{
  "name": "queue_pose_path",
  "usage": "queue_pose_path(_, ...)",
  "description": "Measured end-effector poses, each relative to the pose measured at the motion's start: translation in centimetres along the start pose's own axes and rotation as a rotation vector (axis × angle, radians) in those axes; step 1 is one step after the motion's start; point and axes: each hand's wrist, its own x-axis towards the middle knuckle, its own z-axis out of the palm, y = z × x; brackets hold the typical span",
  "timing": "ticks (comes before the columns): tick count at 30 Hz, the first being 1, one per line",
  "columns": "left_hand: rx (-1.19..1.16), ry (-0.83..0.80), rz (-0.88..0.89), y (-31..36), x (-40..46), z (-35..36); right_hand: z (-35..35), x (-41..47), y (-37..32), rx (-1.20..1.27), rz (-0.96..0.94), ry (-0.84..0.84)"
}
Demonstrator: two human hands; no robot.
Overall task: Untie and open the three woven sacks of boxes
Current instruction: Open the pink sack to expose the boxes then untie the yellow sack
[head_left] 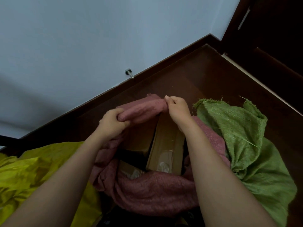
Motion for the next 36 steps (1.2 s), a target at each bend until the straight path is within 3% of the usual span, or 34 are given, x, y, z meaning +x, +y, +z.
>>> queue_pose_path(7, -0.797, -0.009, -0.246, -0.3, -0.3, -0.5, 0.5, 0.6, 1.0, 0.034, 0.093, 0.208)
queue_pose_path(14, -0.756, -0.047, -0.382, 1.7, 1.0, -0.6, 1.7, 0.3, 0.7, -0.383, -0.079, 0.156)
queue_pose_path(16, -0.741, -0.019, -0.381, 2.3, 1.2, -0.7, 2.0, 0.1, 0.1, -0.266, -0.287, 0.075)
queue_pose_path(18, -0.742, 0.017, -0.4, 2.6, 1.6, -1.0, 2.5, -0.6, -1.3, -0.102, -0.379, -0.16)
queue_pose_path(19, -0.751, 0.012, -0.434, 2.7, 1.8, -1.1, 2.8, -1.0, -1.7, -0.136, -0.413, -0.248)
queue_pose_path(22, -0.71, -0.089, -0.487, 3.1, 1.4, -1.9, 4.0, -1.5, -1.7, -0.333, -0.49, -0.255)
queue_pose_path(25, -0.743, -0.114, -0.37, 3.9, -0.3, -2.1, 4.3, -1.2, -1.2, -0.316, -0.499, -0.212)
queue_pose_path(27, -0.504, -0.004, -0.164, 4.0, -1.5, -1.9, 4.2, -0.9, -1.2, -0.316, -0.454, -0.197)
queue_pose_path(29, -0.025, 0.126, 0.027, 3.2, -2.1, -1.3, 4.0, -0.8, -1.3, -0.309, -0.4, -0.185)
queue_pose_path(32, 0.475, 0.366, 0.081, 1.5, -2.5, -0.4, 3.6, -0.4, -0.9, -0.201, -0.318, -0.165)
queue_pose_path(34, 0.55, 0.474, 0.004, 0.3, -2.7, -0.3, 3.4, 0.1, -0.6, -0.126, -0.243, -0.163)
queue_pose_path(36, 0.322, 0.473, 0.06, -1.0, -2.9, -0.2, 3.2, 0.6, -0.4, -0.082, -0.197, -0.134)
